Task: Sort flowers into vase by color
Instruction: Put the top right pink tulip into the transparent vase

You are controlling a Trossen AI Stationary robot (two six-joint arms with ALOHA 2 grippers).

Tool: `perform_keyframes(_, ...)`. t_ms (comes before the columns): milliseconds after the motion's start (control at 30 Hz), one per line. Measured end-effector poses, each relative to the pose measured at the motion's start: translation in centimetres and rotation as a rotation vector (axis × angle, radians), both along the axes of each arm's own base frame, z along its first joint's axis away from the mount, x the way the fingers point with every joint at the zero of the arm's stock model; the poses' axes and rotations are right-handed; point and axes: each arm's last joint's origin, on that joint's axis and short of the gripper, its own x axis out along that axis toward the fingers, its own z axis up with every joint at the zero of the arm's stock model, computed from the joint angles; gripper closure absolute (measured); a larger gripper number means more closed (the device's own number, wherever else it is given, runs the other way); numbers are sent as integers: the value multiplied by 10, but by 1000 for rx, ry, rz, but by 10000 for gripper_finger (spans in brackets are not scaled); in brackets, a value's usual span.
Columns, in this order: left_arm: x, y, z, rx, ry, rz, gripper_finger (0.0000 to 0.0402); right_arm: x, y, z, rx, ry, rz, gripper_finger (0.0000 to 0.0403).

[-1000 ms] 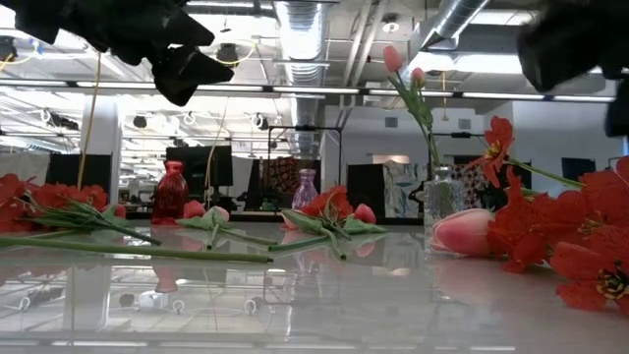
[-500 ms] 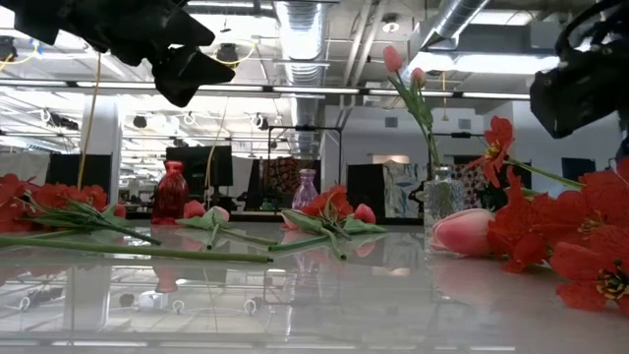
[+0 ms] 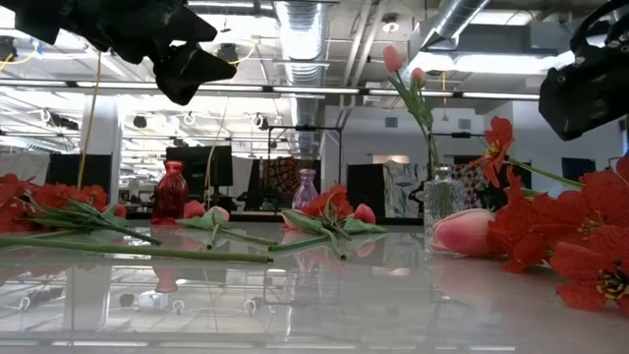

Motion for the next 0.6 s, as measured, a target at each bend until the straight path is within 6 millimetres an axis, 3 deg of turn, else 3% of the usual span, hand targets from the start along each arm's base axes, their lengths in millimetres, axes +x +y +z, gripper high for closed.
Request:
perform_keyframes(367,0,0,0,1,0,-6,178,2,0,0,-4,-22,-7,312)
perform_keyframes(600,0,0,-1,5,11,-6,178,5,2,1,5,-61,-12,381)
